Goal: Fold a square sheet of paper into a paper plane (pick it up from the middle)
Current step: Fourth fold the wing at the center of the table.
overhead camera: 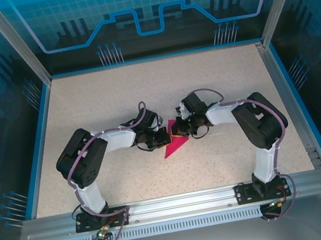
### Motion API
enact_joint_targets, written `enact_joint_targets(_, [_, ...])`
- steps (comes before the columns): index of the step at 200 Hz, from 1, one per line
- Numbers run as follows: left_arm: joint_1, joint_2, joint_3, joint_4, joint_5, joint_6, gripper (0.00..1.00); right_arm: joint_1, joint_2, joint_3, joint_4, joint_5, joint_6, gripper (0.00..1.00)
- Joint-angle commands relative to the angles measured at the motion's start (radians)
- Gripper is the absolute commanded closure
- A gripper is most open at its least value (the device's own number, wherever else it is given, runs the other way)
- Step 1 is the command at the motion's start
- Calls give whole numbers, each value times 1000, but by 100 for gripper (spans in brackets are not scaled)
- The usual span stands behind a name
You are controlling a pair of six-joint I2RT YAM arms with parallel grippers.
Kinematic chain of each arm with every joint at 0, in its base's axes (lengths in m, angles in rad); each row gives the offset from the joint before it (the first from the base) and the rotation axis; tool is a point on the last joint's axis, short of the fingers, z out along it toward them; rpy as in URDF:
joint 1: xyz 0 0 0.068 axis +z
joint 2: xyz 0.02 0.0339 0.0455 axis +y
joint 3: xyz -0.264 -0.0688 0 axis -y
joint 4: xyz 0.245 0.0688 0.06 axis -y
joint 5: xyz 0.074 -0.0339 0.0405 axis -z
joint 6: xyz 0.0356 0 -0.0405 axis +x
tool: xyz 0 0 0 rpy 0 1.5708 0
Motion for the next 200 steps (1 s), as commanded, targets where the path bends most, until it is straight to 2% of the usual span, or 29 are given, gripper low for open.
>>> enact_joint_targets(1, [-10,32,-17,-137,-8,13,100,2,28,-6,-39,28,10,95])
enact_joint_targets(31, [-10,5,-9,-123,11,12,100,0,45,-11,-80,69,-1,95])
enact_joint_targets(54, [-10,-53,-4,-67,80,12,100,0,63,-14,-103,88,-4,95])
enact_joint_targets(69, [-9,-111,6,-34,116,15,92,0,69,-16,-116,101,-7,96])
enact_joint_targets(94, [-9,-156,37,-64,111,33,82,0,78,-21,-126,112,-7,96])
enact_joint_targets(152, [-13,-74,45,-74,122,17,82,0,101,-21,-128,115,9,96])
enact_joint_targets(200, [-20,0,68,-106,111,28,87,0,121,-18,-130,113,21,96])
